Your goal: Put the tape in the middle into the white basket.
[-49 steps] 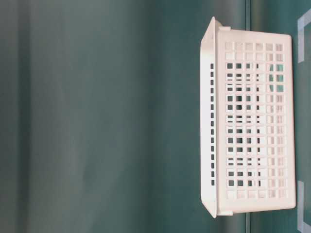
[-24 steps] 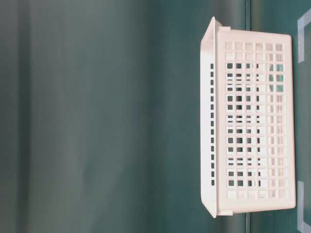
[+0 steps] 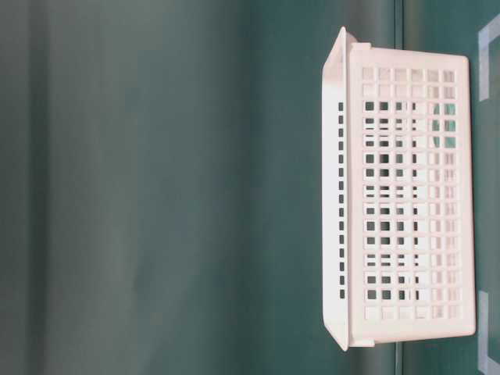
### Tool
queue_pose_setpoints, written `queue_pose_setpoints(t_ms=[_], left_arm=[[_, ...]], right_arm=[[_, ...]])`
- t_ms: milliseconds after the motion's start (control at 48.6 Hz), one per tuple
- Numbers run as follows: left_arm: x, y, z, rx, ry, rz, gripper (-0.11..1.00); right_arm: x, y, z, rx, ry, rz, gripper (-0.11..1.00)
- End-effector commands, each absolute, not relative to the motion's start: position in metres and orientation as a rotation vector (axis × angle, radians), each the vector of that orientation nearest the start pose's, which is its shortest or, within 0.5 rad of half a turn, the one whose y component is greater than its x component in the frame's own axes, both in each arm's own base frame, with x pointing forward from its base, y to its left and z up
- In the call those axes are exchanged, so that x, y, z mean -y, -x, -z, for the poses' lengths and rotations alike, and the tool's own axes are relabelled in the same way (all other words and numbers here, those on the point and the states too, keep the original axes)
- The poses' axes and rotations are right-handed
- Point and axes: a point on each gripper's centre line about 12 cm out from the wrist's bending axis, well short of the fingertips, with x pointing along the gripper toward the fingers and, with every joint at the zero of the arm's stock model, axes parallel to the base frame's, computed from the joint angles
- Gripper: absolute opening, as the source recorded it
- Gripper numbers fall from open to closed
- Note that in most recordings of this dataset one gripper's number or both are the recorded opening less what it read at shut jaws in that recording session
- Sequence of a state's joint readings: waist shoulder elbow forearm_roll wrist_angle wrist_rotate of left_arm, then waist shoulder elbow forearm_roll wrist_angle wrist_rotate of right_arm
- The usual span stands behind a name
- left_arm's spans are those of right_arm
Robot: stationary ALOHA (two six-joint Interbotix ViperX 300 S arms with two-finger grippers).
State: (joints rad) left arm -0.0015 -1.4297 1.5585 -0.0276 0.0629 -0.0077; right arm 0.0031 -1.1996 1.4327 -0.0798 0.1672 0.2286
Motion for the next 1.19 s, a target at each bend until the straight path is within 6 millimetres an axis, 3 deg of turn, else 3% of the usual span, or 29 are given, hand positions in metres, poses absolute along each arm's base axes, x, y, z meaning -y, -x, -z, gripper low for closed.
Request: queue_pose_setpoints(t_ms=[0,659,1174], left_arm=[[0.001,-0.126,-0.172,-0.178,0.035,0.003,-0.11],[0.001,-0.126,-0.172,-0.178,0.035,0.003,-0.11],[0.001,-0.126,-0.172,-0.178,0.035,0.003,-0.11]], right_arm=[[0.000,-0.145,-0.177,-0.385,-0.144,0.034,0.97],[-0.003,-0.139,-0.155,-0.287,-0.031,-0.017,0.97],[-0.003,-0.138,-0.154,-0.285,-0.107,-0.008,0.97]])
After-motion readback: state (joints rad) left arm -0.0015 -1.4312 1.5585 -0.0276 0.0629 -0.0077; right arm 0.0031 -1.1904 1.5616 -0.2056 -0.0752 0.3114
